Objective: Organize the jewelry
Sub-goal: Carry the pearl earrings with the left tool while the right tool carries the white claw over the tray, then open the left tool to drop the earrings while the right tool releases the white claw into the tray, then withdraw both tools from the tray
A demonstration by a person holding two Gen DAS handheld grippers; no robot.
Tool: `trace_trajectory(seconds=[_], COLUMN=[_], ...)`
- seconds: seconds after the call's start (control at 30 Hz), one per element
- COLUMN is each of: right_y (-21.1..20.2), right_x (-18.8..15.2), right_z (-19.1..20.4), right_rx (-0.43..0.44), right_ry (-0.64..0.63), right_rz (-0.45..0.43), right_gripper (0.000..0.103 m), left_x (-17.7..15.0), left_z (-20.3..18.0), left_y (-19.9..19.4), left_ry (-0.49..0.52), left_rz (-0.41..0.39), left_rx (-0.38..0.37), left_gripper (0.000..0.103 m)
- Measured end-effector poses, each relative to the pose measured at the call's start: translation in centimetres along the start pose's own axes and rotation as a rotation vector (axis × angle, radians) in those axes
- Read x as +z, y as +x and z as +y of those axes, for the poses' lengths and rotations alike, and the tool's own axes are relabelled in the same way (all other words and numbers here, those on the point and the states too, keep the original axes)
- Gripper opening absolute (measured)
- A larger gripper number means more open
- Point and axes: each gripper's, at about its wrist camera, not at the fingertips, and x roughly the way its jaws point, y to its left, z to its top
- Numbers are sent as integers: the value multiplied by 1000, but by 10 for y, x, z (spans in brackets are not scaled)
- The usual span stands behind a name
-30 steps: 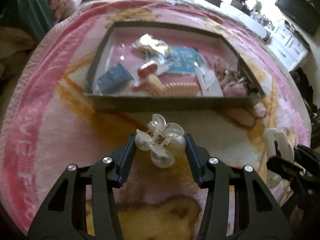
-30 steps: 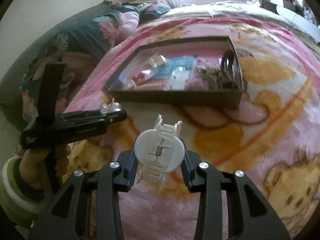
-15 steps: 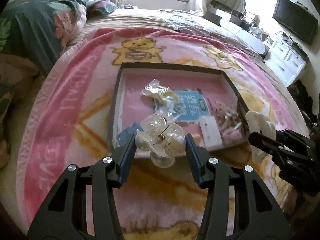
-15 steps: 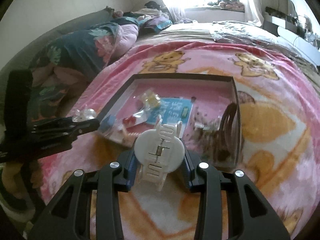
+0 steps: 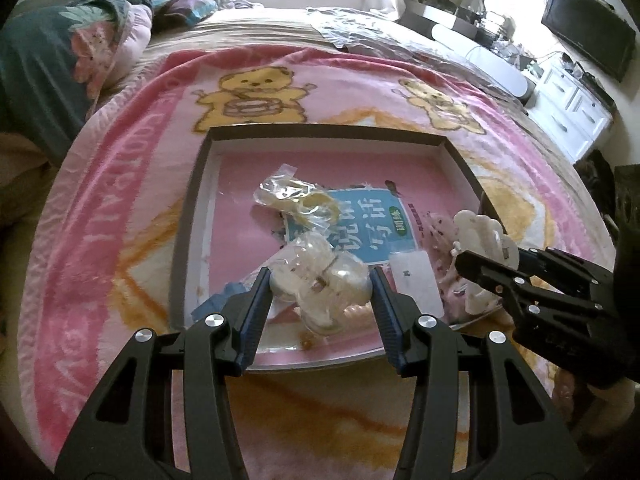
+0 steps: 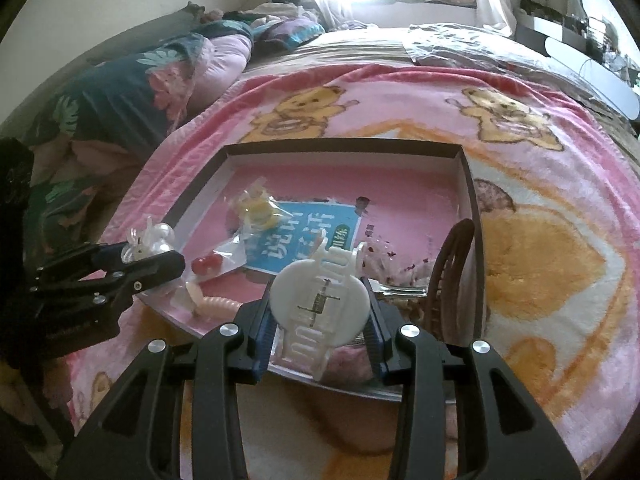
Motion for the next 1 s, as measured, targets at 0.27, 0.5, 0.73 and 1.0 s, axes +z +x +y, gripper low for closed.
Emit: trace_trajectory(seconds=[0.27,0.5,0.73,1.0], right_y=[-19,-65,-117,-160], right_x=[-7,-19,-33,-64], right_z=[-7,-5,6,23], right_rx=[-4,-15,-38,-55], right_ry=[41,58,32,2], right_rz=[-33,-110,-188,-239], right_gripper=[70,87,98,99], left_x=[0,-4,-21,-55], left_z=[-3,-4,-5,-9], left_y=[0,-31,-79,-124], left_ry=[5,5,-18,-11], left_rz=[-5,-53,-112,-156], left_rx=[3,10,23,35], left_gripper=[50,66,88,94])
